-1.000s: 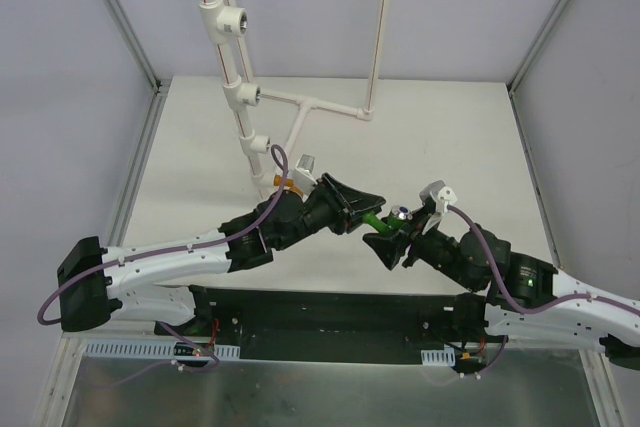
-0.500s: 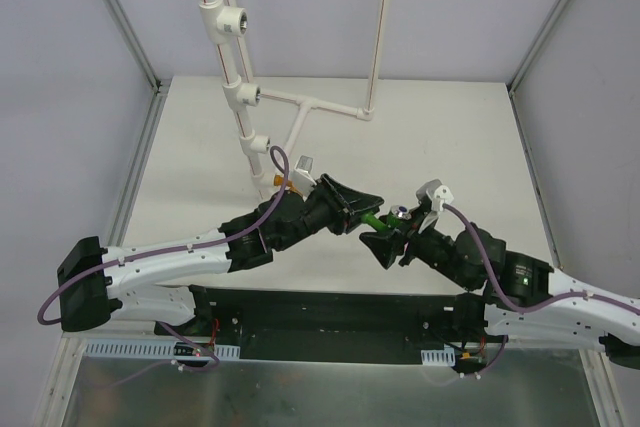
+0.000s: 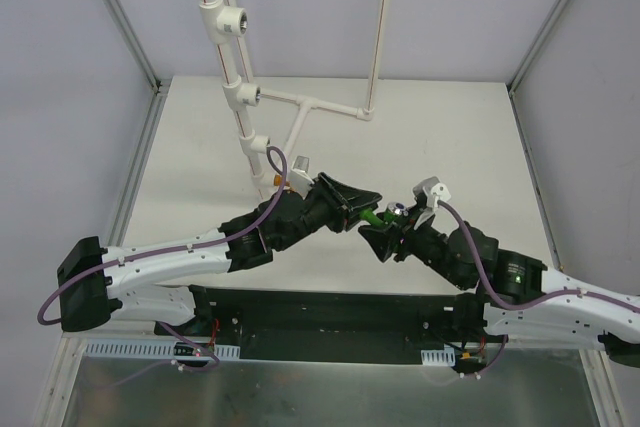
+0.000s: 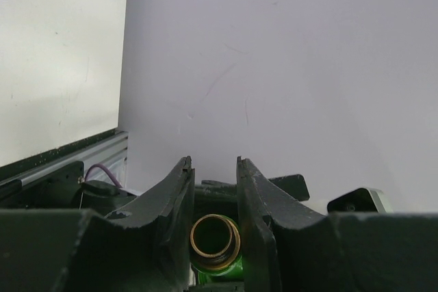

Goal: Install the water faucets
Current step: Pick up the water faucet from the center of the board.

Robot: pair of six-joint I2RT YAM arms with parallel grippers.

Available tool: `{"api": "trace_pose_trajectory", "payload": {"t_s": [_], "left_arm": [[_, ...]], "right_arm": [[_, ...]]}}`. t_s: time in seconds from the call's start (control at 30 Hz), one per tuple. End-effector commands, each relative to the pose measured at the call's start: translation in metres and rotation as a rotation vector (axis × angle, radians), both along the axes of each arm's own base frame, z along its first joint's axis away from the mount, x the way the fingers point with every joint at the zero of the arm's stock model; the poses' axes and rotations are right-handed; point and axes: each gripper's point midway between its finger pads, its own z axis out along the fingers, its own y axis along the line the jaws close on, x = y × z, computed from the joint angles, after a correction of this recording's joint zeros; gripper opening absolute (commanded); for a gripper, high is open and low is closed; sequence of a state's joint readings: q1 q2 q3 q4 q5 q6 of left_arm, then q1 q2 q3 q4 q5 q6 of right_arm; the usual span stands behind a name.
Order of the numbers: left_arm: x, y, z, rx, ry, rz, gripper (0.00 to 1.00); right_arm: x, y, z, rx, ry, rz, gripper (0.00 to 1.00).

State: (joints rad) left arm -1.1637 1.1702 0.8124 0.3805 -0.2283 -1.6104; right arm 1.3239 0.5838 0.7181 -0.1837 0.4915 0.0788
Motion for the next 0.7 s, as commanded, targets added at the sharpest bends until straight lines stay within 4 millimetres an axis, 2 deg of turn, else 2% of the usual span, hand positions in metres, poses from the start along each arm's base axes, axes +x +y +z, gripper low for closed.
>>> {"api": "trace_pose_trajectory", "payload": {"t_s": [0.0,0.13,0.2,0.33,0.37,0.43,0.5,0.57,0.67], "left_arm": [[0.0,0.002,0.036,-0.098,-0.018,0.008,0.0],[-0.001,-0.002,0.036,-0.101,-0.012,-0.001,0.0],[-0.002,-0.003,0.035,-0.101,-0.007,-0.007,0.0],[-0.004,-0.005,0.034,-0.099,-0.004,-0.013,0.0],[-0.005,-0.004,0.035,-0.102,-0.005,-0.011,0.0],[-0.004,-0.002,0.034,-0.102,-0.006,-0.005,0.0],[-0.003,0.0,0.034,-0.104,-0.006,0.006,0.0],[-0.002,0.003,0.033,-0.103,-0.009,0.016,0.0],[-0.001,0.008,0.034,-0.1,-0.011,0.033,0.0]], "right_arm": [[0.007,0.003,0.019,0.069,-0.01,-0.044,0.46],[0.01,0.005,0.016,0.054,-0.01,-0.056,0.05],[0.011,0.006,0.016,0.051,-0.01,-0.063,0.0],[0.014,0.004,0.016,0.046,-0.011,-0.08,0.0],[0.014,0.004,0.016,0.048,-0.012,-0.082,0.04],[0.013,0.003,0.016,0.054,-0.011,-0.084,0.38],[0.012,0.001,0.015,0.065,-0.01,-0.076,0.57],[0.01,0.0,0.017,0.084,-0.01,-0.064,0.66],[0.006,-0.001,0.019,0.103,-0.009,-0.046,0.68]]}}
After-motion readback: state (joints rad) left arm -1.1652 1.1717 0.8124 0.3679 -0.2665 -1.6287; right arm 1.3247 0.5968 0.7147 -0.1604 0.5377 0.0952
